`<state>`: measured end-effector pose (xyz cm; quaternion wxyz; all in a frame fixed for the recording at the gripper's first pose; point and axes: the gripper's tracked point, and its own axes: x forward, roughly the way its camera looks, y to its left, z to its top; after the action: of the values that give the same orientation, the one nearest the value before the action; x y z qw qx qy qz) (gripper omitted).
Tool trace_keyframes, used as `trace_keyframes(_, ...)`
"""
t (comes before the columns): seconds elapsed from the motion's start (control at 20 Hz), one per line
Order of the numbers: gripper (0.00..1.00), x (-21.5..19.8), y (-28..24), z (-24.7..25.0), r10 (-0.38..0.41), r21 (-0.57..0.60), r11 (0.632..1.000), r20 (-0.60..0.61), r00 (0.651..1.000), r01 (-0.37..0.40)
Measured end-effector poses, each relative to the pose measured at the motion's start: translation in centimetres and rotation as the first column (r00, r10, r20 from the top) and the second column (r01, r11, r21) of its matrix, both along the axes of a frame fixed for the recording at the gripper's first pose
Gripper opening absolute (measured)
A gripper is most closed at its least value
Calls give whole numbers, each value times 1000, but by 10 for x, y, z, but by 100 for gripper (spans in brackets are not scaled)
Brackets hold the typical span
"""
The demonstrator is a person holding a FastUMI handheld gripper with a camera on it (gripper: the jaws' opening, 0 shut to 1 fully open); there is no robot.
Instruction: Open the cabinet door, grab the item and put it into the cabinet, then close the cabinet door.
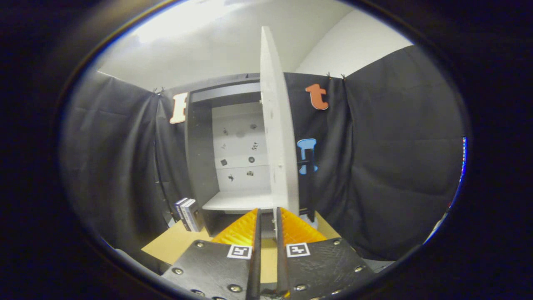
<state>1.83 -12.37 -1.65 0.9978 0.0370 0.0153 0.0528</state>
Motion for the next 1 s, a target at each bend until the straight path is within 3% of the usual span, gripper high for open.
trace_keyframes(0.25, 45, 13, 76, -31, 112, 2, 994, -36, 993, -112)
trace_keyframes(0.65, 99, 61, 168, -135, 181, -24, 982, -160, 970, -188)
trace_keyframes(1.0, 99, 104, 218, -241, 212, 50, 977, -309, 927, -207)
